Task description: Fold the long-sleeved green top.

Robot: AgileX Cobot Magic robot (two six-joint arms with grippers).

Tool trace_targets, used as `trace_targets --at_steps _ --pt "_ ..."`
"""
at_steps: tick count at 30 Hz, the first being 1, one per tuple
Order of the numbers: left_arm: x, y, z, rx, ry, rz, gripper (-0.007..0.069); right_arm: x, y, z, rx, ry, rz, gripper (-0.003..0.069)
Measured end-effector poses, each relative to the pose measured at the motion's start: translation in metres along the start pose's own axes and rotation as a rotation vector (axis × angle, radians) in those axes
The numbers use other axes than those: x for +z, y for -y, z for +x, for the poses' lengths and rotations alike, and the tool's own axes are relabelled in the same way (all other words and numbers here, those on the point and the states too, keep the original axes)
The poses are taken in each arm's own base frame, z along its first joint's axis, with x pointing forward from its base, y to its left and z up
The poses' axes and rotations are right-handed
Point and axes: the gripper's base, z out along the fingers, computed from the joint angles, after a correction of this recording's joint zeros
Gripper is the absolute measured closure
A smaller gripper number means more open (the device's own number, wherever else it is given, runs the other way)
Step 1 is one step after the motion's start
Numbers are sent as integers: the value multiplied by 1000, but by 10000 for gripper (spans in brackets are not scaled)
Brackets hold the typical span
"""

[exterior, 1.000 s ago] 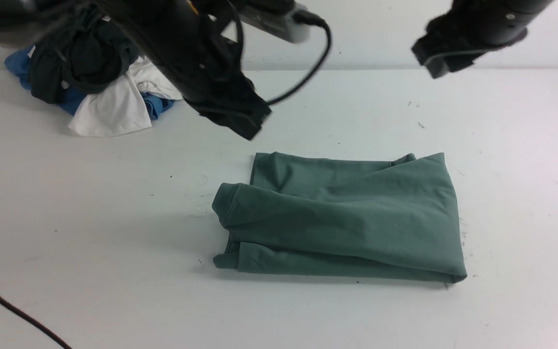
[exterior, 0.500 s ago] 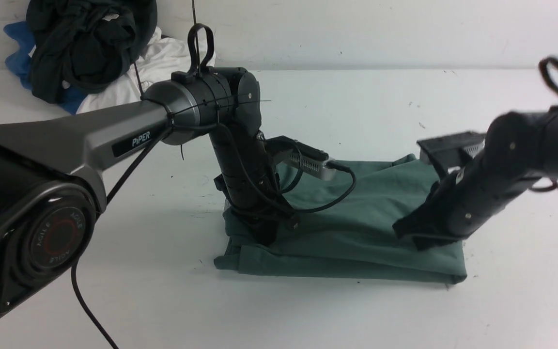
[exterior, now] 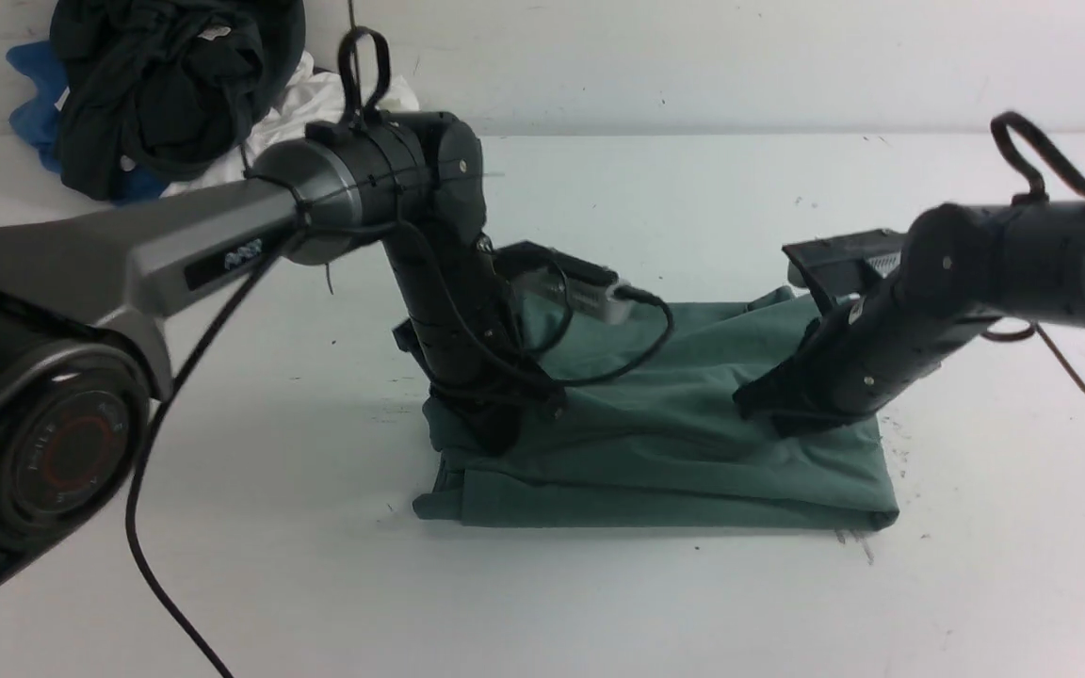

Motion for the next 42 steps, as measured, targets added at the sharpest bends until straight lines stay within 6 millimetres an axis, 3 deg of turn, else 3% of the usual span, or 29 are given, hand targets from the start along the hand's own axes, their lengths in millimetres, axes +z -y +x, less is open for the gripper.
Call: trace_targets --at_steps 2,3,4,8,9,10,13,16,18,20,22,23,28,33,34,37,42 --pt "-24 -3 2 -5 50 -21 631 -12 -1 -10 -12 16 -5 673" --pt "-54 -3 6 -5 112 -48 631 -33 -3 -21 -24 51 -7 673" --pt "-71 -2 9 -3 145 -60 631 -44 -4 -24 -27 74 -7 673" --pt "-153 12 35 21 296 -145 631 -123 -11 -37 -57 269 10 673" --pt "-157 13 37 23 300 -153 631 -128 -11 -37 -58 280 11 673" --pt "-188 20 52 33 352 -204 631 -166 -15 -34 -73 368 24 673" --pt "-236 35 81 27 452 -285 631 -215 -20 -24 -90 485 38 673" --pt "-265 51 124 9 508 -354 631 -256 -25 -1 -98 599 51 673" --pt "-269 56 139 4 513 -362 631 -265 -26 9 -99 628 54 673" --pt "-265 70 179 -12 512 -363 631 -282 -29 33 -99 703 61 673" --pt "-264 76 197 -15 529 -367 631 -287 -30 46 -96 732 62 673" --pt "-246 80 222 -24 518 -365 631 -292 -32 66 -91 769 62 673" --pt "-213 98 296 -40 694 -401 631 -305 -35 119 -74 905 63 673" --pt "-171 105 354 -59 899 -451 631 -318 -38 168 -70 1064 74 673" --pt "-171 107 359 -66 922 -451 631 -320 -39 172 -71 1079 75 673" --pt "-144 105 385 -146 1018 -454 631 -326 -40 202 -72 1180 85 673" --pt "-134 101 392 -195 1020 -471 631 -331 -41 219 -71 1277 95 673"
